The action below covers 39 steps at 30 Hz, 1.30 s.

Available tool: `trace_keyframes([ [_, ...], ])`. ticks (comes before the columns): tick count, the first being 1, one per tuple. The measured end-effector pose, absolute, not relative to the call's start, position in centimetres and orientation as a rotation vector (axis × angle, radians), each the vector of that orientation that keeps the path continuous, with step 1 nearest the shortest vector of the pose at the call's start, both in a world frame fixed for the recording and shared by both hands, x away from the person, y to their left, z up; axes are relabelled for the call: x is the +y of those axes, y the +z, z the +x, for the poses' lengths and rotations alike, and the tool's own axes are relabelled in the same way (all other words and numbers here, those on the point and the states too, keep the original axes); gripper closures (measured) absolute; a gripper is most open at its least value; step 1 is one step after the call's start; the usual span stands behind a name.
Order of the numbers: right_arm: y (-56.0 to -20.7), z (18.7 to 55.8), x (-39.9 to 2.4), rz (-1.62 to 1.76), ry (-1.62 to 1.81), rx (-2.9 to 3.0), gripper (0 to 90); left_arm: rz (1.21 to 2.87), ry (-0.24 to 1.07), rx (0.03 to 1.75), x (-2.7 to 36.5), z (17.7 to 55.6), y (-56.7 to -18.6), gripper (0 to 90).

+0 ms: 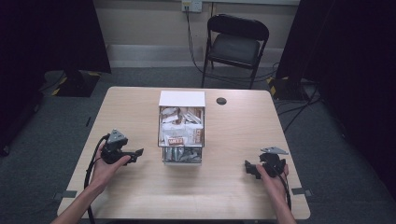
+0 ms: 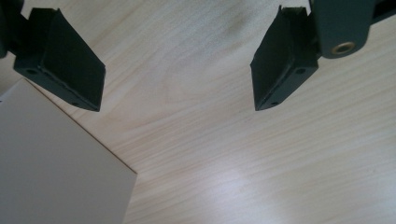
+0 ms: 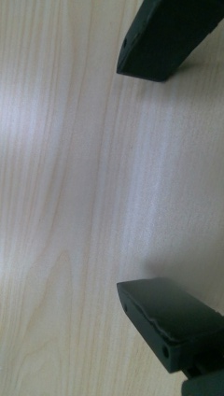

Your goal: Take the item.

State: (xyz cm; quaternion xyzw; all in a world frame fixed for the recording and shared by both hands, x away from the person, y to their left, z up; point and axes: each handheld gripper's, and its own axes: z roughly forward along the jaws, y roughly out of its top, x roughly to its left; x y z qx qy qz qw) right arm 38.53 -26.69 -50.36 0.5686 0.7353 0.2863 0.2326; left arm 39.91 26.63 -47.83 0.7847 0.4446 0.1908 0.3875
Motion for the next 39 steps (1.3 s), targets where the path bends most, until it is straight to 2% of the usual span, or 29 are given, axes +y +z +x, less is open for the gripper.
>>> trace_keyframes([
  [22,-50.4,38.6,-26.7,1.562,0.787,2.021,0.0,1.893,0.434,1.016,26.1,38.6,-43.5,20.6],
  [31,-50.4,38.6,-26.7,1.562,0.786,2.021,0.0,1.893,0.429,0.937,25.5,37.9,-41.8,25.8],
  [39,-50.4,38.6,-26.7,1.562,0.786,2.021,0.0,1.833,0.405,0.902,25.9,37.3,-39.3,25.3],
])
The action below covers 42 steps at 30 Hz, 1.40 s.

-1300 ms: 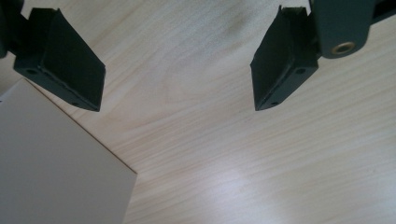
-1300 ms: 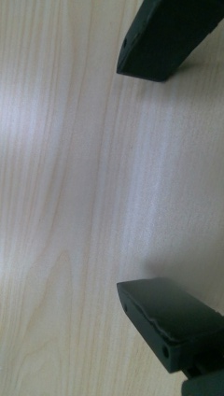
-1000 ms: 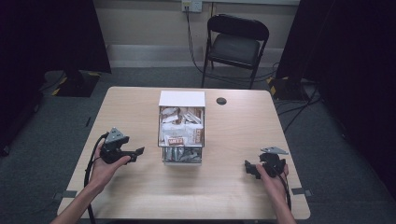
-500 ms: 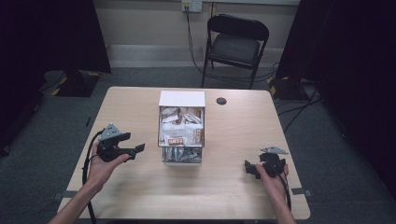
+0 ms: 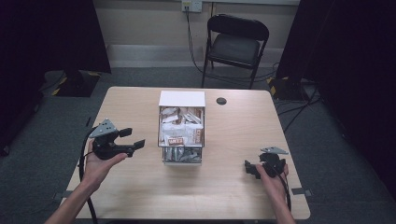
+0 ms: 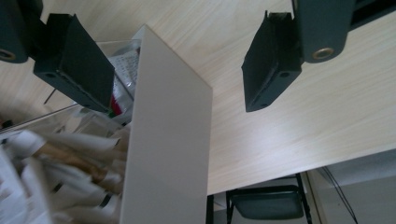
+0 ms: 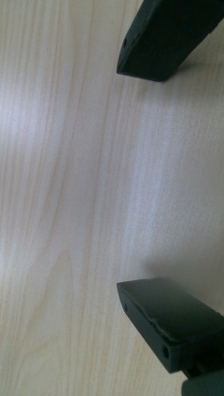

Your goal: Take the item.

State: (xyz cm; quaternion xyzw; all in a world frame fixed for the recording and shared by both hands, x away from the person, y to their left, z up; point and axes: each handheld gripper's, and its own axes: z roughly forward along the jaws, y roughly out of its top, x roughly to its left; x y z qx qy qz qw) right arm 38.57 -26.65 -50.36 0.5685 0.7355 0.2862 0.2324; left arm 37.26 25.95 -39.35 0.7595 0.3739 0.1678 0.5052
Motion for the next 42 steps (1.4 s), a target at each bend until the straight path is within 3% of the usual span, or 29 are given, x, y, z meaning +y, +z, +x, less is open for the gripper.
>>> trace_keyframes([
  [6,-50.4,38.6,-26.6,1.563,0.786,2.020,0.0,1.803,0.404,0.871,26.2,36.9,-38.0,29.2],
  [22,-50.4,38.6,-26.6,1.563,0.786,2.020,0.0,1.746,0.364,0.767,26.3,35.7,-34.6,28.7],
  [42,-50.4,38.6,-26.6,1.564,0.785,2.019,0.0,1.760,0.250,0.635,22.4,37.0,-32.3,32.8],
])
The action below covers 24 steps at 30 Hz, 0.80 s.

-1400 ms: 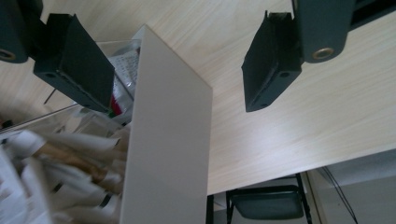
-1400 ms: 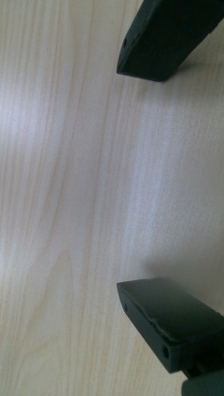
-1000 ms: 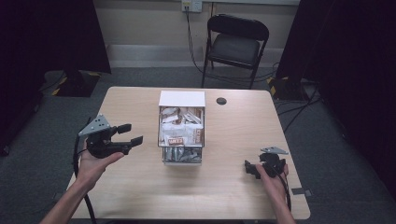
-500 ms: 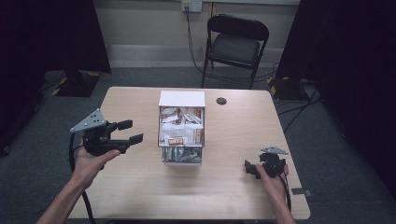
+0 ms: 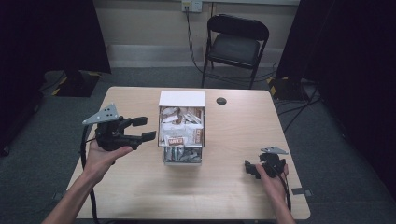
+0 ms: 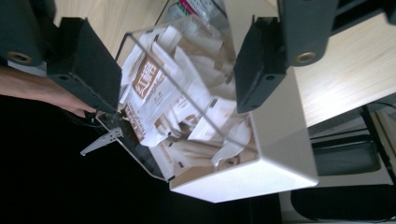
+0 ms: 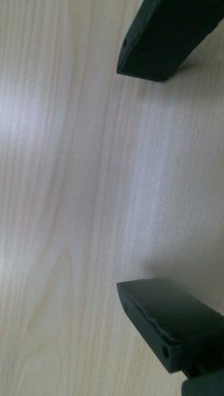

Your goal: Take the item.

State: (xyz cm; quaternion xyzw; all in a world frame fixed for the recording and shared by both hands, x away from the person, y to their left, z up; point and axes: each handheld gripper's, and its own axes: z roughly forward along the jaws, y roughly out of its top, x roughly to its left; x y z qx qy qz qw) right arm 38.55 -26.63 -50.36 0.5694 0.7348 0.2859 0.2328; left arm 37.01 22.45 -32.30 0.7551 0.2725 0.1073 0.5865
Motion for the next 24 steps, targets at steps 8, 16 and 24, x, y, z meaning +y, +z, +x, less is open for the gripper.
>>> trace_keyframes([
  [8,-50.4,38.6,-26.6,1.564,0.786,2.019,0.0,1.789,0.210,0.580,20.3,37.7,-31.8,39.6],
  [16,-50.4,38.6,-26.6,1.564,0.786,2.019,0.0,1.802,0.164,0.548,18.4,38.5,-31.8,45.1],
  [24,-50.4,38.6,-26.6,1.564,0.786,2.019,0.0,1.853,0.145,0.543,17.3,39.2,-32.7,51.8],
])
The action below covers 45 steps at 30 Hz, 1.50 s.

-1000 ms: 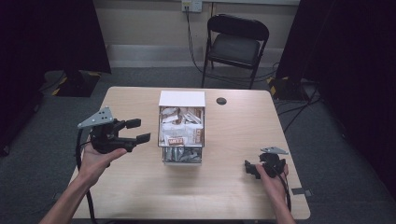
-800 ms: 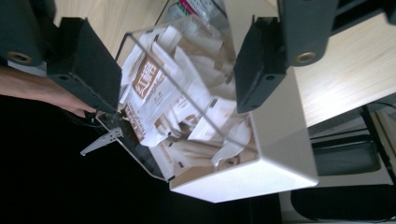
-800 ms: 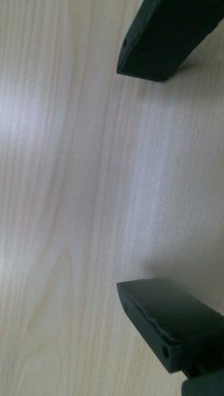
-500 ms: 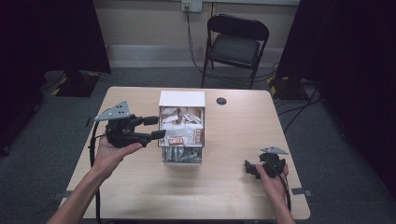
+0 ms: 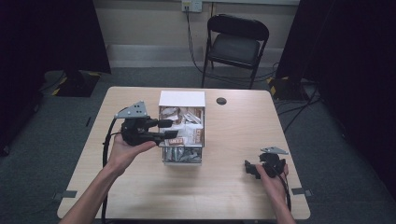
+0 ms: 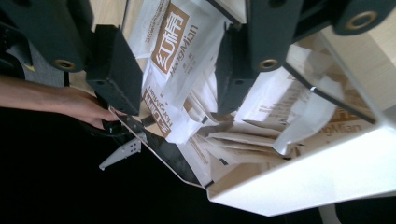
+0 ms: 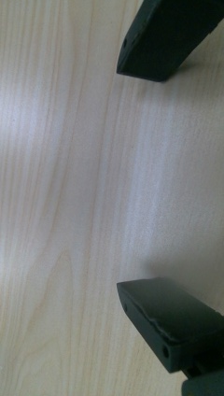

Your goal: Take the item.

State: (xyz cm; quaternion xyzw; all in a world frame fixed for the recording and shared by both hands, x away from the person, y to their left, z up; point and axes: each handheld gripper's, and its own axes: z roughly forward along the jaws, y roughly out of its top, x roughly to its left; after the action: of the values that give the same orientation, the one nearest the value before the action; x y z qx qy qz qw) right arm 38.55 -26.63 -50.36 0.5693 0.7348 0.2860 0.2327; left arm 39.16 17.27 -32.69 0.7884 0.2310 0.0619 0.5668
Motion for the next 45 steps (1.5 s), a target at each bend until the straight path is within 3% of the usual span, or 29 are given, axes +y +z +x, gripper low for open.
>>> trace_keyframes([
  [17,-50.37,38.53,-26.62,1.563,0.786,2.017,0.0,1.896,0.187,0.515,16.57,39.44,-32.70,56.7],
  [31,-50.37,38.49,-26.58,1.559,0.788,2.022,0.0,1.915,0.137,0.493,16.76,39.27,-32.64,72.4],
  [39,-50.36,38.49,-26.58,1.560,0.788,2.022,0.0,1.909,0.097,0.479,16.86,39.12,-32.54,89.2],
  [45,-50.37,38.49,-26.58,1.559,0.788,2.022,0.0,1.903,0.080,0.461,16.60,38.63,-32.07,90.0],
])
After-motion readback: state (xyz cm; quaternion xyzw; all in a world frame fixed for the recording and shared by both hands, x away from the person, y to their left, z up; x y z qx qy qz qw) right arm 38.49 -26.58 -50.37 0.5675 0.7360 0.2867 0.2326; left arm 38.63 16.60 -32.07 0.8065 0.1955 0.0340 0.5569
